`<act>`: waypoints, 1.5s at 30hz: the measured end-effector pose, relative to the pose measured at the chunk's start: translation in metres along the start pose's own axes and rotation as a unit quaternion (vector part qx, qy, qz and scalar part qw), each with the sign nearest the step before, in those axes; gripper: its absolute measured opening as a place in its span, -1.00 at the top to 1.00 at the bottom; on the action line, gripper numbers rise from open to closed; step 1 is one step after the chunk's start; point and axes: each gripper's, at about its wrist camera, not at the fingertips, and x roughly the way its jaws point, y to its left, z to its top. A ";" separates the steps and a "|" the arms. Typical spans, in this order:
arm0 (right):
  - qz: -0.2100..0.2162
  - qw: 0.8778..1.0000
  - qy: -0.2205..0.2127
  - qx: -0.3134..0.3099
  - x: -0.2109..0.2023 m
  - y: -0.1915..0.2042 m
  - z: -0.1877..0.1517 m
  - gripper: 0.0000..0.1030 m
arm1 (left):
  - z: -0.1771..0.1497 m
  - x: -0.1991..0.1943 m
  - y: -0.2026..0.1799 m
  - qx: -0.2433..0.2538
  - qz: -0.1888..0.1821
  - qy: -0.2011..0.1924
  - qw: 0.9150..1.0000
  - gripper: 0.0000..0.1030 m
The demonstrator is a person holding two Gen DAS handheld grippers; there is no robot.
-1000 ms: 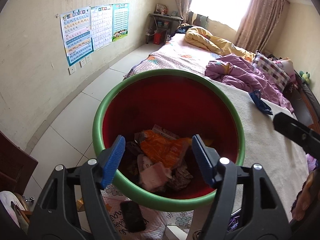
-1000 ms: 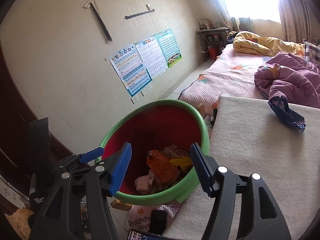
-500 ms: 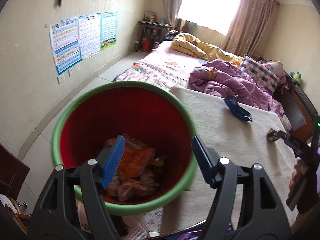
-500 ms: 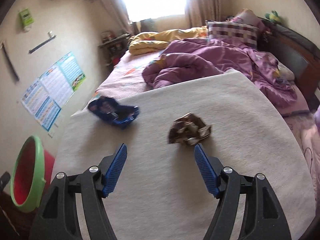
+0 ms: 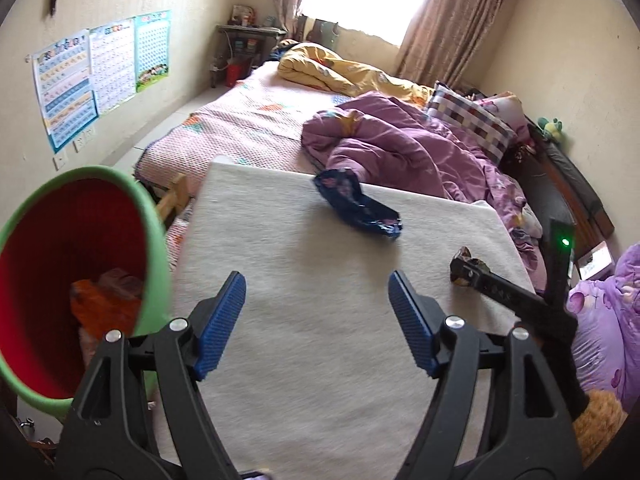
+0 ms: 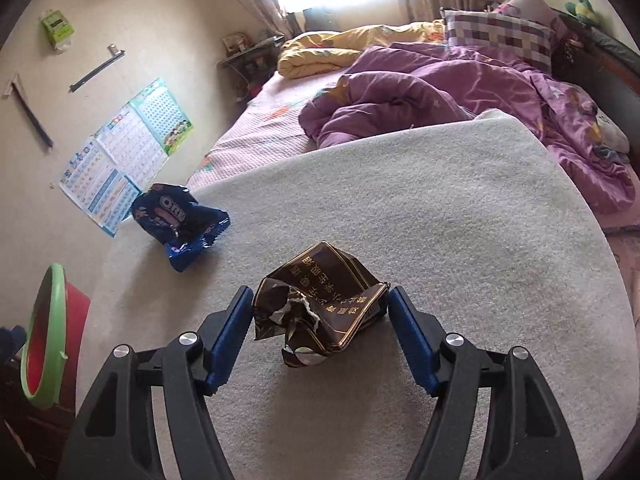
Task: Collect trash
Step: 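Grasp the blue Oreo wrapper with the left tool while the right tool grasps the brown wrapper, then carry the Oreo wrapper and brown wrapper over the green bucket with both tools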
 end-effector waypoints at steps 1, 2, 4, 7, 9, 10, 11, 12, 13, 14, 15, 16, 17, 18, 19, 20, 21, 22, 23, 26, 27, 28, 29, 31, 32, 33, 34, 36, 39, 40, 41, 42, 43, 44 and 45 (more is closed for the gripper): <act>0.008 1.000 -0.004 -0.002 -0.008 -0.002 -0.003 -0.30 | 0.001 0.008 -0.007 0.004 -0.001 0.004 1.000 -0.37; 0.016 1.000 -0.006 -0.002 -0.016 -0.004 -0.006 -0.30 | 0.003 0.019 -0.016 0.009 -0.002 0.010 1.000 -0.37; 0.026 1.000 -0.006 -0.003 -0.030 -0.009 -0.016 -0.30 | 0.008 0.041 -0.029 0.016 -0.003 0.020 1.000 -0.37; 0.032 0.999 0.002 -0.008 -0.050 -0.015 -0.035 -0.31 | 0.019 0.077 -0.040 0.014 0.003 0.024 1.000 -0.37; 0.031 0.999 0.009 -0.012 -0.061 -0.020 -0.050 -0.31 | 0.029 0.102 -0.041 -0.001 0.015 0.029 0.999 -0.37; 0.027 0.999 0.010 -0.014 -0.065 -0.021 -0.055 -0.31 | 0.035 0.114 -0.039 -0.015 0.022 0.033 0.999 -0.37; 0.023 1.000 0.012 -0.018 -0.069 -0.023 -0.061 -0.31 | 0.041 0.126 -0.035 -0.030 0.032 0.036 0.998 -0.36; 0.021 0.999 0.012 -0.021 -0.072 -0.024 -0.064 -0.31 | 0.046 0.135 -0.032 -0.041 0.041 0.040 0.998 -0.28; 0.018 0.999 0.013 -0.024 -0.075 -0.025 -0.069 -0.32 | 0.050 0.144 -0.029 -0.049 0.045 0.047 0.997 -0.17; 0.016 0.999 0.013 -0.026 -0.077 -0.027 -0.073 -0.32 | 0.053 0.155 -0.026 -0.056 0.050 0.060 0.995 -0.13; 0.016 0.999 0.014 -0.027 -0.079 -0.028 -0.075 -0.32 | 0.055 0.163 -0.023 -0.064 0.055 0.072 0.994 0.00; 0.015 0.999 0.014 -0.027 -0.080 -0.029 -0.077 -0.32 | 0.057 0.167 -0.021 -0.071 0.058 0.078 0.993 0.12; 0.015 0.999 0.013 -0.025 -0.082 -0.031 -0.077 -0.32 | 0.059 0.166 -0.020 -0.073 0.061 0.070 0.993 0.20; 0.016 1.000 0.011 -0.023 -0.083 -0.033 -0.076 -0.32 | 0.059 0.167 -0.021 -0.073 0.056 0.075 0.993 0.39; 0.015 1.000 0.009 -0.021 -0.084 -0.034 -0.075 -0.32 | 0.060 0.166 -0.022 -0.072 0.052 0.075 0.993 0.46; 0.015 1.000 0.006 -0.021 -0.085 -0.034 -0.074 -0.32 | 0.059 0.162 -0.022 -0.069 0.051 0.070 0.994 0.59; 0.016 1.000 0.004 -0.021 -0.086 -0.034 -0.073 -0.32 | 0.058 0.156 -0.023 -0.065 0.046 0.067 0.995 0.71; 0.017 1.000 0.002 -0.022 -0.086 -0.033 -0.071 -0.32 | 0.058 0.152 -0.023 -0.064 0.042 0.064 0.995 0.72; 0.019 1.000 0.000 -0.023 -0.086 -0.031 -0.070 -0.32 | 0.055 0.144 -0.023 -0.062 0.036 0.059 0.996 0.72; 0.026 0.999 -0.004 -0.027 -0.086 -0.022 -0.067 -0.32 | 0.049 0.123 -0.024 -0.053 0.019 0.045 0.997 0.73; 0.028 0.999 -0.007 -0.029 -0.087 -0.018 -0.067 -0.32 | 0.043 0.111 -0.023 -0.051 0.012 0.039 0.998 0.73; 0.030 0.999 -0.012 -0.030 -0.088 -0.014 -0.067 -0.32 | 0.039 0.105 -0.023 -0.054 0.005 0.038 0.998 0.73; 0.032 0.999 -0.015 -0.031 -0.089 -0.011 -0.067 -0.32 | 0.033 0.096 -0.020 -0.061 -0.003 0.038 0.997 0.73; 0.038 0.999 -0.019 -0.031 -0.090 -0.003 -0.067 -0.32 | 0.022 0.081 -0.015 -0.069 -0.011 0.038 0.997 0.73; 0.042 0.998 -0.020 -0.033 -0.091 0.002 -0.067 -0.32 | 0.015 0.071 -0.014 -0.066 -0.011 0.036 0.997 0.73; 0.045 0.998 -0.020 -0.035 -0.091 0.007 -0.067 -0.32 | 0.009 0.061 -0.014 -0.059 -0.007 0.033 0.998 0.73; 0.048 0.998 -0.020 -0.037 -0.091 0.011 -0.066 -0.32 | 0.004 0.051 -0.015 -0.052 -0.002 0.029 0.998 0.73; 0.055 0.997 -0.022 -0.042 -0.092 0.021 -0.065 -0.32 | -0.008 0.030 -0.013 -0.048 -0.001 0.022 0.999 0.73; 0.067 0.996 -0.023 -0.048 -0.092 0.037 -0.065 -0.32 | -0.024 0.002 -0.010 -0.054 0.000 0.009 0.998 0.73; 0.072 0.996 -0.023 -0.050 -0.092 0.043 -0.065 -0.32 | -0.029 -0.004 -0.010 -0.056 -0.001 0.008 0.998 0.73; 0.076 0.995 -0.022 -0.053 -0.091 0.048 -0.065 -0.32 | -0.035 -0.010 -0.011 -0.055 -0.004 0.008 0.998 0.73; 0.079 0.995 -0.021 -0.056 -0.090 0.054 -0.066 -0.32 | -0.041 -0.013 -0.014 -0.049 -0.005 0.011 0.999 0.73; 0.082 0.995 -0.020 -0.058 -0.090 0.059 -0.066 -0.32 | -0.045 -0.015 -0.018 -0.042 -0.007 0.015 0.999 0.73; 0.084 0.994 -0.019 -0.061 -0.089 0.064 -0.067 -0.32 | -0.050 -0.016 -0.022 -0.035 -0.011 0.020 0.999 0.73; 0.085 0.994 -0.019 -0.063 -0.088 0.068 -0.068 -0.32 | -0.054 -0.016 -0.024 -0.032 -0.016 0.025 0.999 0.73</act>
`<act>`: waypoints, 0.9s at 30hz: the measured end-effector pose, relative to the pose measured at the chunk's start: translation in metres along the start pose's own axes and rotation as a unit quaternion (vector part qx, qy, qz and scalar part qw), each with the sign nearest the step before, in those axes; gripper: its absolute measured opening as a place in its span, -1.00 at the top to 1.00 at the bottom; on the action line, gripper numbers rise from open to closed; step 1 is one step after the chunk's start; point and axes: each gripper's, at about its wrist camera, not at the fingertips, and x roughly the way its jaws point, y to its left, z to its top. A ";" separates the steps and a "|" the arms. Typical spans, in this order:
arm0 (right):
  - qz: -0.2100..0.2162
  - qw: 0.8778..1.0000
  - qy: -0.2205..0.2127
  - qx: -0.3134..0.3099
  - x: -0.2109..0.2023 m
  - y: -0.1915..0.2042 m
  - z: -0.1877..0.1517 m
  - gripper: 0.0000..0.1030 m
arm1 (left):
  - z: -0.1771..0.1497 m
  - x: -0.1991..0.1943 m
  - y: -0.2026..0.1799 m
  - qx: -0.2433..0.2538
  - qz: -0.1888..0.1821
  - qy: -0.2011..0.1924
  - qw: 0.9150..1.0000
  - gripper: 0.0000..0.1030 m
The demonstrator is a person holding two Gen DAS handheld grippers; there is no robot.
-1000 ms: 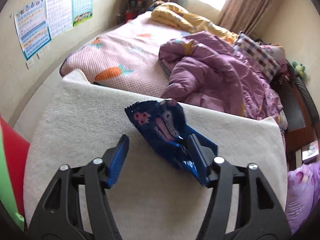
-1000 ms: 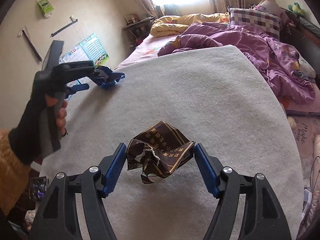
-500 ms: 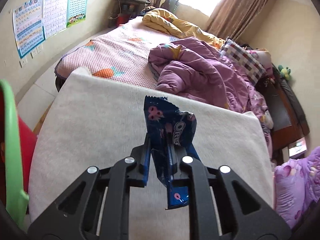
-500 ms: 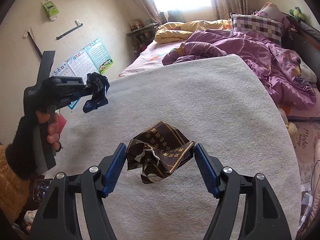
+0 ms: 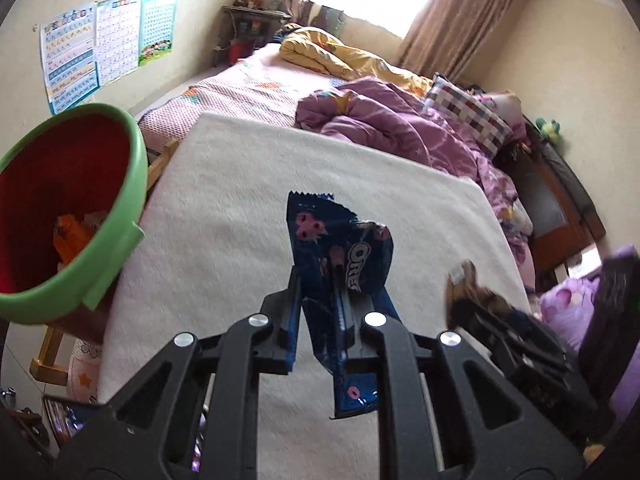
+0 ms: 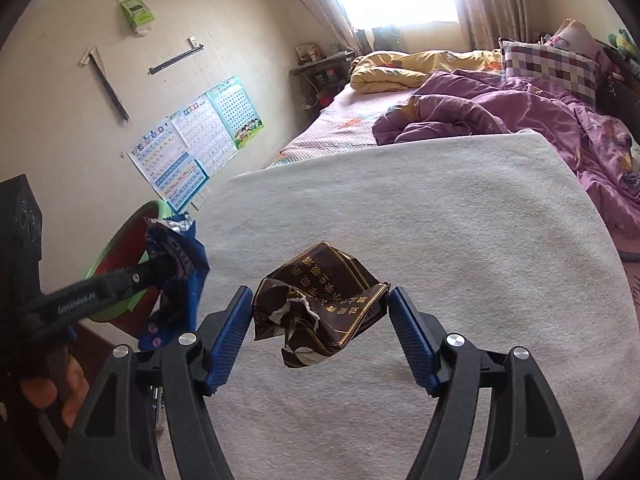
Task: Collect trash
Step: 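Carry the Oreo wrapper and brown wrapper over the green bucket with both tools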
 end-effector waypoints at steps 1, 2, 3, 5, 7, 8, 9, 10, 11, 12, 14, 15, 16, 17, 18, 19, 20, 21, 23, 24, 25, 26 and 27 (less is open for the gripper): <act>0.000 1.000 0.000 -0.002 0.001 0.004 0.000 -0.32 | -0.004 0.000 -0.002 0.003 -0.007 0.006 1.000 0.73; -0.001 1.000 0.000 -0.003 0.002 0.008 0.000 -0.32 | -0.007 0.000 -0.003 0.005 -0.012 0.009 1.000 0.73; -0.002 1.000 -0.001 -0.005 0.003 0.009 0.001 -0.32 | -0.008 -0.001 -0.003 0.008 -0.015 0.009 1.000 0.73; -0.006 1.000 -0.003 -0.007 0.002 0.014 0.001 -0.32 | -0.012 -0.005 -0.002 0.016 -0.016 0.008 1.000 0.73; -0.011 1.000 -0.007 -0.006 -0.001 0.017 -0.001 -0.32 | -0.012 -0.008 0.003 0.018 -0.013 0.005 1.000 0.73; -0.013 1.000 -0.008 -0.004 -0.002 0.018 -0.002 -0.32 | -0.012 -0.010 0.005 0.019 -0.012 0.004 1.000 0.73; -0.014 1.000 -0.009 -0.003 -0.004 0.017 -0.002 -0.32 | -0.012 -0.011 0.007 0.019 -0.012 0.003 1.000 0.73; -0.017 1.000 -0.011 -0.002 -0.005 0.018 -0.003 -0.32 | -0.012 -0.013 0.010 0.020 -0.011 0.003 1.000 0.73; -0.019 1.000 -0.012 0.000 -0.006 0.020 -0.004 -0.32 | -0.012 -0.014 0.012 0.021 -0.010 0.003 1.000 0.73; -0.020 1.000 -0.013 0.001 -0.007 0.022 -0.006 -0.32 | -0.012 -0.015 0.014 0.022 -0.010 0.002 1.000 0.73; -0.024 1.000 -0.015 0.003 -0.007 0.025 -0.008 -0.32 | -0.012 -0.018 0.017 0.026 -0.012 0.001 1.000 0.73; -0.025 1.000 -0.015 0.004 -0.007 0.026 -0.008 -0.32 | -0.012 -0.019 0.019 0.028 -0.013 0.000 1.000 0.73; -0.026 1.000 -0.015 0.004 -0.007 0.028 -0.008 -0.32 | -0.012 -0.020 0.020 0.029 -0.014 0.000 0.999 0.73; -0.027 1.000 -0.016 0.003 -0.008 0.030 -0.009 -0.32 | -0.012 -0.021 0.022 0.030 -0.015 -0.001 0.999 0.73; -0.027 0.999 -0.017 0.003 -0.008 0.033 -0.009 -0.32 | -0.011 -0.023 0.025 0.032 -0.016 -0.003 0.999 0.73; -0.028 0.999 -0.019 0.003 -0.008 0.036 -0.009 -0.32 | -0.012 -0.025 0.026 0.034 -0.016 -0.005 0.999 0.73; -0.029 0.999 -0.020 0.003 -0.008 0.038 -0.008 -0.32 | -0.012 -0.026 0.028 0.035 -0.016 -0.006 0.999 0.73; -0.029 0.999 -0.021 0.002 -0.008 0.041 -0.008 -0.32 | -0.011 -0.028 0.030 0.037 -0.016 -0.008 0.999 0.73; -0.030 0.999 -0.023 0.002 -0.007 0.048 -0.009 -0.32 | -0.011 -0.033 0.033 0.038 -0.017 -0.012 0.999 0.73; -0.030 0.999 -0.024 0.001 -0.006 0.052 -0.010 -0.32 | -0.010 -0.035 0.036 0.037 -0.017 -0.014 0.999 0.73; -0.030 0.999 -0.024 0.000 -0.006 0.056 -0.010 -0.32 | -0.010 -0.037 0.040 0.037 -0.017 -0.016 0.999 0.73; -0.030 0.999 -0.025 -0.001 -0.005 0.060 -0.011 -0.32 | -0.008 -0.040 0.043 0.037 -0.017 -0.019 0.999 0.73; -0.030 0.999 -0.026 -0.001 -0.005 0.063 -0.011 -0.32 | -0.007 -0.042 0.046 0.037 -0.016 -0.022 0.999 0.73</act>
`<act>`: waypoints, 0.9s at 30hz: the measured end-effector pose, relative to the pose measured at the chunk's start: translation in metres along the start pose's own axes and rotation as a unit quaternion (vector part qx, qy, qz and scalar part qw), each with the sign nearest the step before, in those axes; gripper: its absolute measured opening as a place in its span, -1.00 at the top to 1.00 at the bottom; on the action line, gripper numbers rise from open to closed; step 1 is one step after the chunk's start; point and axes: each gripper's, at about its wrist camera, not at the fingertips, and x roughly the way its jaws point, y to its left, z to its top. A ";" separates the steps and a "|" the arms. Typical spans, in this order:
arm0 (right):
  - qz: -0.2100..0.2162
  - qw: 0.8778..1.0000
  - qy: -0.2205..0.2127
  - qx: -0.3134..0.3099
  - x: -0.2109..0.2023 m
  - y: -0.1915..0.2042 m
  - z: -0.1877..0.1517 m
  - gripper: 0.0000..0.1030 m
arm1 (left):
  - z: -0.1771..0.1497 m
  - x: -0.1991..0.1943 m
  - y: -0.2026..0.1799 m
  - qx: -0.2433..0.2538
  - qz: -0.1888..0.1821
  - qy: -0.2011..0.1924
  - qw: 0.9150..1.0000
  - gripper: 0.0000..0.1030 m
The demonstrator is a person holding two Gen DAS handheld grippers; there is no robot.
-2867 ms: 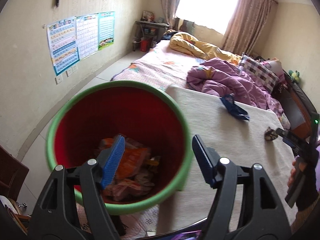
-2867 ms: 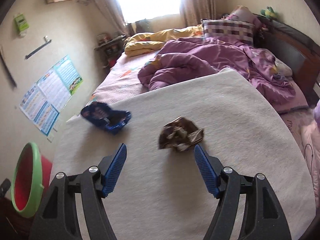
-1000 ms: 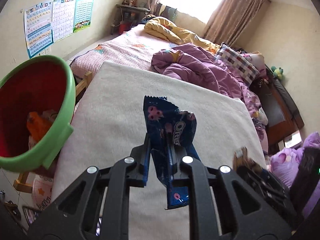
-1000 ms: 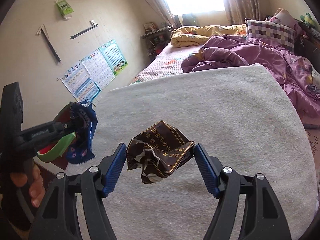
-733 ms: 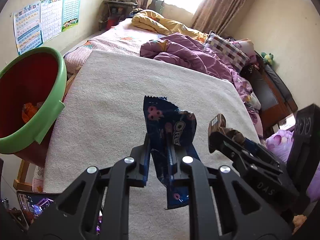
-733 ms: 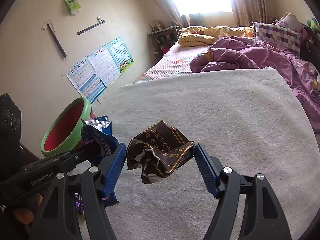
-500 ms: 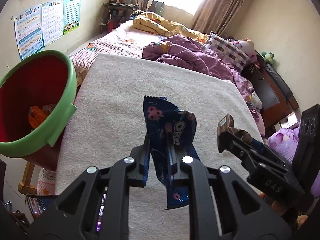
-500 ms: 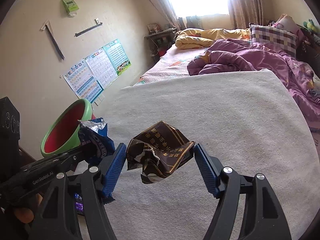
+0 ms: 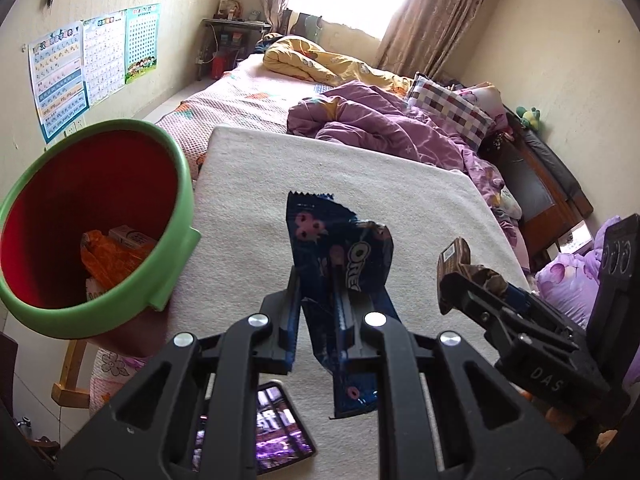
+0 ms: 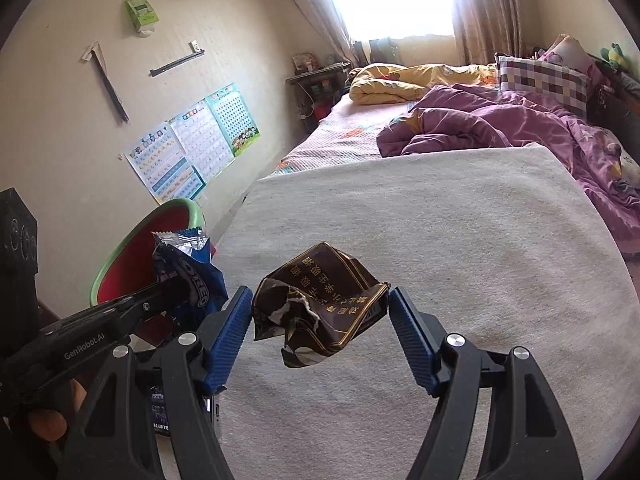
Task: Collect trash
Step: 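Carry the Oreo wrapper and brown wrapper over the green bucket with both tools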
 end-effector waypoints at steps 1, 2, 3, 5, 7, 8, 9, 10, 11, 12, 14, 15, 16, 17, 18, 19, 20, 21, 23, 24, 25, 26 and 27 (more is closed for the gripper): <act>0.000 1.000 -0.001 -0.001 0.000 0.004 -0.001 -0.32 | 0.001 -0.002 0.003 0.000 0.001 -0.003 1.000 0.73; 0.000 1.000 -0.001 -0.001 0.001 0.007 -0.001 -0.32 | 0.003 -0.004 0.005 0.001 0.002 -0.005 1.000 0.73; -0.001 1.000 -0.002 -0.002 0.001 0.010 -0.002 -0.32 | 0.005 -0.006 0.009 0.000 0.004 -0.007 1.000 0.73; -0.001 1.000 -0.004 -0.002 0.001 0.015 -0.004 -0.32 | 0.007 -0.010 0.016 -0.001 0.006 -0.012 1.000 0.73; -0.002 1.000 -0.006 -0.003 0.000 0.019 -0.004 -0.32 | 0.011 -0.014 0.024 -0.003 0.009 -0.017 1.000 0.73; -0.003 1.000 -0.007 -0.003 0.001 0.022 -0.003 -0.32 | 0.013 -0.015 0.029 -0.006 0.011 -0.019 1.000 0.73; -0.003 1.000 -0.007 -0.004 0.001 0.023 -0.004 -0.32 | 0.013 -0.017 0.033 -0.009 0.011 -0.020 1.000 0.73; -0.003 1.000 -0.008 -0.003 0.002 0.025 -0.004 -0.32 | 0.015 -0.019 0.037 -0.011 0.014 -0.023 1.000 0.73; -0.002 1.000 -0.008 -0.003 0.002 0.028 -0.005 -0.32 | 0.016 -0.021 0.042 -0.013 0.016 -0.025 0.999 0.73; -0.002 1.000 -0.008 -0.003 0.003 0.030 -0.006 -0.32 | 0.017 -0.023 0.046 -0.015 0.019 -0.027 0.999 0.73; -0.001 1.000 -0.006 -0.003 0.005 0.035 -0.006 -0.32 | 0.019 -0.026 0.054 -0.018 0.024 -0.031 0.999 0.73; 0.000 1.000 -0.006 -0.004 0.007 0.038 -0.007 -0.32 | 0.020 -0.027 0.058 -0.019 0.026 -0.034 0.999 0.73; 0.000 1.000 -0.005 -0.004 0.008 0.041 -0.007 -0.32 | 0.021 -0.029 0.061 -0.020 0.027 -0.035 0.999 0.73; 0.001 1.000 -0.004 -0.004 0.010 0.044 -0.007 -0.32 | 0.022 -0.030 0.064 -0.021 0.029 -0.037 0.999 0.73; 0.002 1.000 -0.003 -0.004 0.012 0.046 -0.008 -0.32 | 0.022 -0.032 0.068 -0.022 0.031 -0.039 0.999 0.73; 0.003 1.000 -0.002 -0.005 0.013 0.049 -0.008 -0.32 | 0.023 -0.033 0.071 -0.023 0.033 -0.040 0.998 0.73; 0.005 1.000 -0.002 -0.006 0.015 0.052 -0.009 -0.32 | 0.023 -0.035 0.074 -0.024 0.035 -0.042 0.998 0.73; 0.007 1.000 -0.001 -0.007 0.017 0.056 -0.009 -0.32 | 0.023 -0.037 0.079 -0.025 0.036 -0.043 0.998 0.73; 0.011 1.000 0.000 -0.011 0.021 0.062 -0.007 -0.32 | 0.025 -0.041 0.086 -0.028 0.040 -0.048 0.998 0.73; 0.013 1.000 0.001 -0.013 0.022 0.065 -0.007 -0.32 | 0.026 -0.043 0.088 -0.030 0.041 -0.050 0.997 0.73; 0.015 1.000 0.000 -0.014 0.023 0.067 -0.006 -0.32 | 0.027 -0.045 0.092 -0.031 0.042 -0.052 0.997 0.73; 0.016 1.000 0.000 -0.016 0.025 0.069 -0.005 -0.32 | 0.029 -0.047 0.095 -0.031 0.044 -0.055 0.997 0.73; 0.018 1.000 0.000 -0.017 0.026 0.072 -0.004 -0.32 | 0.029 -0.049 0.098 -0.031 0.047 -0.057 0.997 0.73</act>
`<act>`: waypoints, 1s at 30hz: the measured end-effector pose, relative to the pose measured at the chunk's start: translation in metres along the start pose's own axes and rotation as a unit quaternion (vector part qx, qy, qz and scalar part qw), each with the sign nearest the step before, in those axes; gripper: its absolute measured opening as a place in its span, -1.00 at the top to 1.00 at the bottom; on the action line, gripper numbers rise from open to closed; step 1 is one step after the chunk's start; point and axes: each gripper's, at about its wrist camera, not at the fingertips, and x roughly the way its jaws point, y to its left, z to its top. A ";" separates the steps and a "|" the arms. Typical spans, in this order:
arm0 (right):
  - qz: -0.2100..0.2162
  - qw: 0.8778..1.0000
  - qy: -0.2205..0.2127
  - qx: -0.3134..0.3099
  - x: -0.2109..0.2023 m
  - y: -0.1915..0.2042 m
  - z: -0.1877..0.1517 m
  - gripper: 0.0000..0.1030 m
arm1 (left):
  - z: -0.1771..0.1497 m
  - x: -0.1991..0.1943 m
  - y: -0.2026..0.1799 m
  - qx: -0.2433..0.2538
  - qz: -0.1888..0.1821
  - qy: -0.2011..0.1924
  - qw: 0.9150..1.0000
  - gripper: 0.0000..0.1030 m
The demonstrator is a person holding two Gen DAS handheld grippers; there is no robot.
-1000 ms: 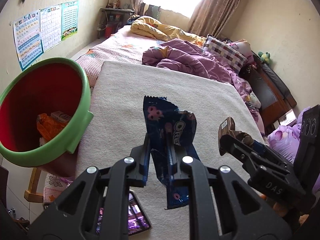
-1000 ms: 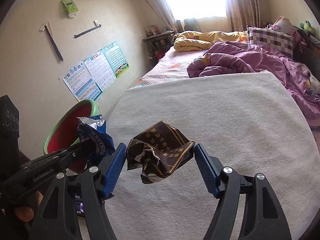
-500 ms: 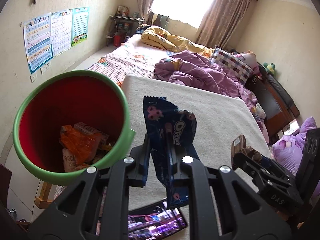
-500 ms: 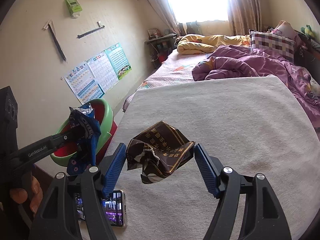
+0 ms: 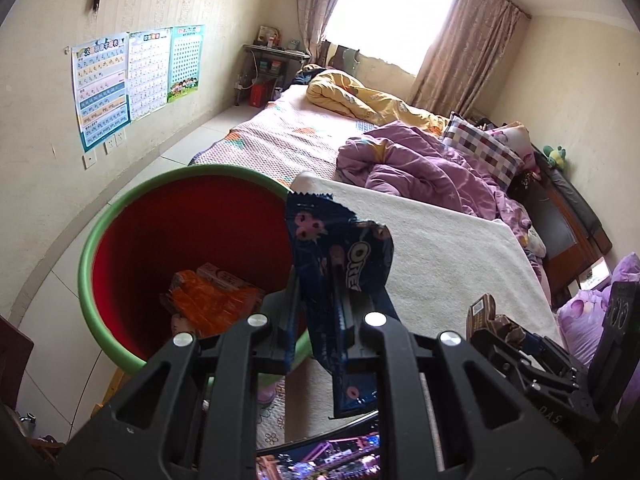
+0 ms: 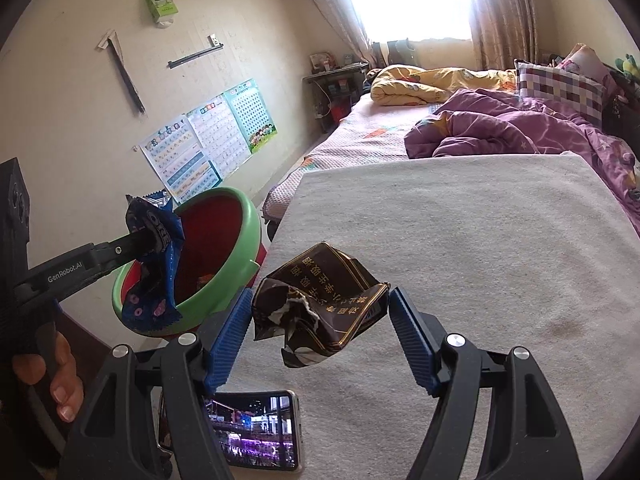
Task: Collect trash
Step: 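Carry the Oreo wrapper and brown wrapper over the green bucket with both tools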
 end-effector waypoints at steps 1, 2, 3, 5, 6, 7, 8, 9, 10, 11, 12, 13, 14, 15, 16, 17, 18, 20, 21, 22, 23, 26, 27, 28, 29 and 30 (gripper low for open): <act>0.002 1.000 0.000 -0.001 0.001 0.002 0.001 -0.32 | 0.002 -0.001 0.003 -0.001 0.002 -0.002 1.000 0.73; 0.003 1.000 -0.001 -0.003 0.003 0.005 0.002 -0.32 | 0.003 -0.002 0.006 -0.002 0.004 -0.004 1.000 0.73; 0.005 1.000 -0.001 -0.005 0.004 0.008 0.002 -0.32 | 0.004 -0.003 0.008 -0.002 0.006 -0.006 1.000 0.73; 0.009 1.000 -0.002 -0.010 0.006 0.015 0.005 -0.32 | 0.006 -0.005 0.014 -0.003 0.011 -0.010 1.000 0.73; 0.010 1.000 -0.002 -0.012 0.008 0.018 0.005 -0.32 | 0.006 -0.005 0.017 -0.004 0.013 -0.010 1.000 0.73; 0.012 1.000 -0.003 -0.014 0.009 0.021 0.006 -0.32 | 0.007 -0.006 0.020 -0.005 0.015 -0.011 1.000 0.73; 0.014 1.000 -0.003 -0.016 0.010 0.024 0.007 -0.32 | 0.007 -0.006 0.023 -0.006 0.016 -0.011 1.000 0.73; 0.015 1.000 -0.003 -0.018 0.011 0.026 0.008 -0.32 | 0.008 -0.006 0.026 -0.006 0.018 -0.011 1.000 0.73; 0.017 1.000 -0.003 -0.020 0.013 0.029 0.009 -0.32 | 0.009 -0.007 0.028 -0.005 0.020 -0.012 1.000 0.72; 0.018 1.000 -0.003 -0.022 0.013 0.031 0.010 -0.32 | 0.009 -0.007 0.031 -0.006 0.021 -0.012 1.000 0.73; 0.020 1.000 -0.003 -0.023 0.015 0.034 0.010 -0.32 | 0.009 -0.007 0.034 -0.006 0.022 -0.012 1.000 0.73; 0.021 0.999 -0.003 -0.025 0.015 0.036 0.011 -0.32 | 0.010 -0.007 0.038 -0.007 0.024 -0.011 1.000 0.72; 0.022 0.999 -0.003 -0.026 0.017 0.039 0.012 -0.32 | 0.009 -0.007 0.040 -0.008 0.025 -0.011 1.000 0.73; 0.024 0.999 -0.002 -0.028 0.018 0.042 0.012 -0.32 | 0.009 -0.007 0.043 -0.009 0.026 -0.011 1.000 0.73; 0.025 0.999 -0.002 -0.030 0.020 0.045 0.012 -0.32 | 0.009 -0.007 0.045 -0.010 0.027 -0.011 1.000 0.73; 0.026 0.999 -0.001 -0.031 0.021 0.047 0.012 -0.32 | 0.010 -0.007 0.048 -0.011 0.028 -0.011 1.000 0.73; 0.027 0.999 -0.001 -0.033 0.023 0.049 0.012 -0.32 | 0.010 -0.007 0.051 -0.011 0.029 -0.010 0.999 0.73; 0.029 0.999 0.000 -0.036 0.026 0.053 0.013 -0.32 | 0.010 -0.006 0.055 -0.013 0.030 -0.010 0.999 0.72; 0.030 0.999 0.001 -0.037 0.027 0.055 0.013 -0.32 | 0.010 -0.006 0.057 -0.012 0.031 -0.010 0.999 0.73; 0.031 0.999 0.001 -0.038 0.028 0.056 0.014 -0.32 | 0.010 -0.006 0.059 -0.011 0.032 -0.009 0.999 0.73; 0.032 0.999 0.001 -0.039 0.029 0.057 0.015 -0.32 | 0.010 -0.005 0.061 -0.011 0.033 -0.009 0.999 0.73; 0.034 0.999 0.002 -0.042 0.032 0.059 0.017 -0.32 | 0.012 -0.004 0.063 -0.009 0.036 -0.009 0.999 0.73; 0.034 0.999 0.002 -0.042 0.033 0.059 0.016 -0.32 | 0.012 -0.003 0.064 -0.008 0.037 -0.008 0.999 0.73; 0.035 0.998 0.001 -0.043 0.033 0.060 0.017 -0.32 | 0.012 -0.002 0.066 -0.007 0.038 -0.005 0.999 0.72; 0.036 0.998 0.001 -0.044 0.034 0.060 0.017 -0.32 | 0.012 -0.001 0.066 -0.006 0.038 -0.004 0.999 0.73; 0.037 0.998 0.000 -0.045 0.034 0.060 0.017 -0.32 | 0.011 0.001 0.067 -0.004 0.039 -0.001 0.999 0.72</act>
